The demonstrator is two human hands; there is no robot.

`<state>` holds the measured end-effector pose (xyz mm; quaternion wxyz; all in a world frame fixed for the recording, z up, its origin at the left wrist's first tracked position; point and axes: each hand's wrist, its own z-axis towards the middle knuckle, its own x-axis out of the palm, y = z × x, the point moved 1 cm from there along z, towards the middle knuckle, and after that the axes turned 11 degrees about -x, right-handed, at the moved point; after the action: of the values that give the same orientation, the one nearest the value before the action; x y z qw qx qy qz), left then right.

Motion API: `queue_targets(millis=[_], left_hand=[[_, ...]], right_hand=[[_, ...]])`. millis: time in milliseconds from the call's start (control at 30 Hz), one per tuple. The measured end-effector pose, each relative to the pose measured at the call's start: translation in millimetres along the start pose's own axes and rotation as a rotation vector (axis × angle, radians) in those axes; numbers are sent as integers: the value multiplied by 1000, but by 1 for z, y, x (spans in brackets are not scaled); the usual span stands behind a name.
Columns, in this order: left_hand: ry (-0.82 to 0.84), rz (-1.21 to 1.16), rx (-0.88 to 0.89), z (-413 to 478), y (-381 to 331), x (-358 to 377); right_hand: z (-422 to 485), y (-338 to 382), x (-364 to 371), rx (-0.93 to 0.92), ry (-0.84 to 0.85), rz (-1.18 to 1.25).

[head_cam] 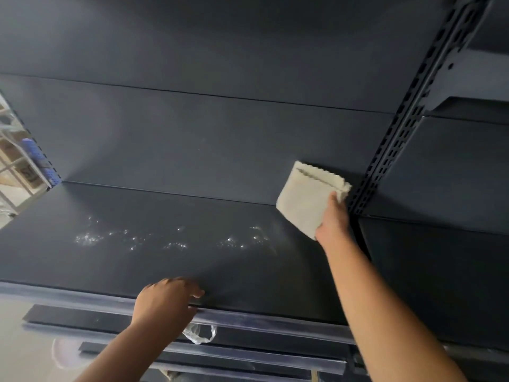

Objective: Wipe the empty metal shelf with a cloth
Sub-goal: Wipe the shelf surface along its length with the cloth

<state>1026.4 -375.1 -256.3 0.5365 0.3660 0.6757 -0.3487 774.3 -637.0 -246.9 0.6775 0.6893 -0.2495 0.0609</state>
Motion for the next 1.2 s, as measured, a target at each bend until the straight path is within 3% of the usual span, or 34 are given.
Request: queue_targets(millis=[100, 200, 367, 467, 567, 667, 733, 800, 967, 1067, 1133, 1200], left_hand=[[12, -7, 3, 1, -1, -1], [18, -18, 1, 0, -2, -1], [27, -34, 13, -1, 2, 1], [33, -15, 45, 2, 4, -1], [41, 5, 65, 5, 6, -3], [35, 7, 94, 5, 8, 0], [28, -4, 121, 6, 11, 2], [39, -27, 162, 7, 14, 3], [206, -65, 284, 17, 32, 4], [275, -106, 361, 22, 54, -1], [262, -97, 370, 25, 71, -3], [223, -79, 359, 28, 91, -6]], right_hand=[[10, 38, -40, -246, -149, -185], [6, 51, -76, -521, -100, -767], [-5, -10, -78, -386, 241, -1372], [-27, -55, -28, -510, 376, -1577], [-64, -87, 41, -539, 520, -1482], [-108, -103, 99, -254, 627, -1057], [-131, -96, 120, 44, 514, -572], [-137, -75, 123, 175, 372, -287], [-108, -8, 60, 110, 177, 31], [-98, 18, 6, -81, 12, -150], [-99, 16, -28, -237, -78, -481], [-104, -2, -54, -312, -27, -901]])
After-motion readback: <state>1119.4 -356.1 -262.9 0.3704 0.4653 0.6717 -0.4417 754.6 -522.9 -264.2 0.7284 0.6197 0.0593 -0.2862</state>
